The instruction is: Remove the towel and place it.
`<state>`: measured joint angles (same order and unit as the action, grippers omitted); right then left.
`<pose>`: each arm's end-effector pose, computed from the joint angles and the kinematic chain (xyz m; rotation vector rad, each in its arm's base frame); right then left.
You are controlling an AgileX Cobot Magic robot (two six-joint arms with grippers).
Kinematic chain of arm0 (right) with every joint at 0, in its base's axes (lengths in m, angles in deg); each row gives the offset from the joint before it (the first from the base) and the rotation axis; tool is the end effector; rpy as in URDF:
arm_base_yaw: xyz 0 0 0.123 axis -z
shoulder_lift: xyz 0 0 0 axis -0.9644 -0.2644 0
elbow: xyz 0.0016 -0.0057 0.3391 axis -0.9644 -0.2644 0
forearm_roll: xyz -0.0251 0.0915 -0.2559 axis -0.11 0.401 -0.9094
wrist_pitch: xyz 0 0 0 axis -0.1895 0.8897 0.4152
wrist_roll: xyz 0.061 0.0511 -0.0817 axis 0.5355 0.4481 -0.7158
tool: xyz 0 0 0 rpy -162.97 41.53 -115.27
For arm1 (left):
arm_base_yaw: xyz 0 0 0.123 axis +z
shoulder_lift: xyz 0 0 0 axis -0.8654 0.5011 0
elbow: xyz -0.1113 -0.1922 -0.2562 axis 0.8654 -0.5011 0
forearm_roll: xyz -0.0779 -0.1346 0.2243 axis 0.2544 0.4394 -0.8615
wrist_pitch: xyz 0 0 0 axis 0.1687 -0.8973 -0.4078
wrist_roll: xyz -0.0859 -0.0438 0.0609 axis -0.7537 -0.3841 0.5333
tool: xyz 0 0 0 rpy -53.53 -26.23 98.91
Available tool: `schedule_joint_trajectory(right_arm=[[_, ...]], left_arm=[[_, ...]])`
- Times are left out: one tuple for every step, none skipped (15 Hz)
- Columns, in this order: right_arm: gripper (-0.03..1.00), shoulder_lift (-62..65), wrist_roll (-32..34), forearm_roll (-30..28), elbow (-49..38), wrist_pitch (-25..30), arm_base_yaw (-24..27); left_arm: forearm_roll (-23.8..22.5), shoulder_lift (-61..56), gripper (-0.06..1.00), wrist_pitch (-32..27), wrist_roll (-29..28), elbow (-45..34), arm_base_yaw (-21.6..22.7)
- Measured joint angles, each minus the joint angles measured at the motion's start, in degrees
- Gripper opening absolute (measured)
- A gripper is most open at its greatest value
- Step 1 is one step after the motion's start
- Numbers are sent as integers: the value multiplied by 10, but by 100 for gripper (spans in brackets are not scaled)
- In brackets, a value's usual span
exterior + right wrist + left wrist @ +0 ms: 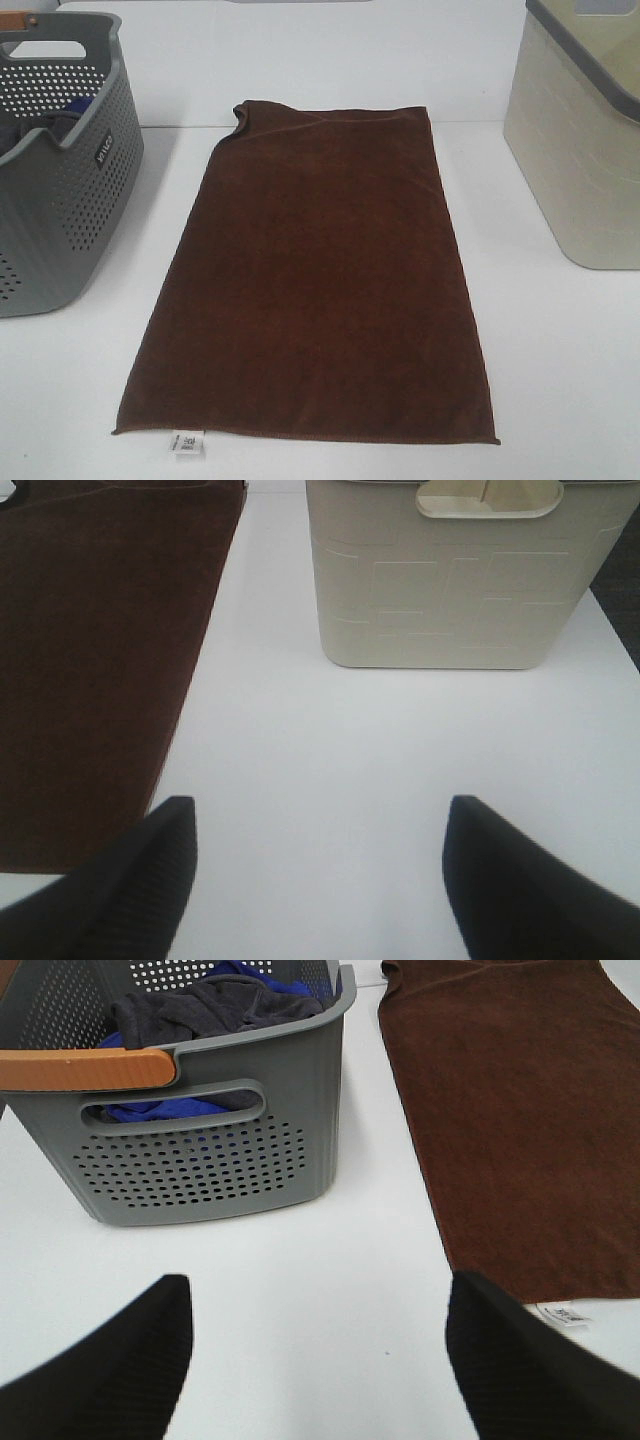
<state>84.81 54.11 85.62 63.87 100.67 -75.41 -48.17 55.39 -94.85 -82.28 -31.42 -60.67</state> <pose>-0.0216 -0.0027 0.2769 -0.0240 2.0430 -0.0279 -0.0198 -0.0088 0.2779 0.1057 2.0229 -0.0623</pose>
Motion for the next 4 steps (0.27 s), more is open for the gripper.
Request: schedule_joint_trajectory(right_arm=[[67, 0, 0, 0, 0, 0, 0], [67, 0, 0, 0, 0, 0, 0], [67, 0, 0, 0, 0, 0, 0], [67, 0, 0, 0, 0, 0, 0]], left_arm=[[0, 0, 68, 0, 0, 0, 0], [0, 0, 68, 0, 0, 0, 0], [0, 0, 68, 0, 0, 0, 0], [0, 0, 68, 0, 0, 0, 0]])
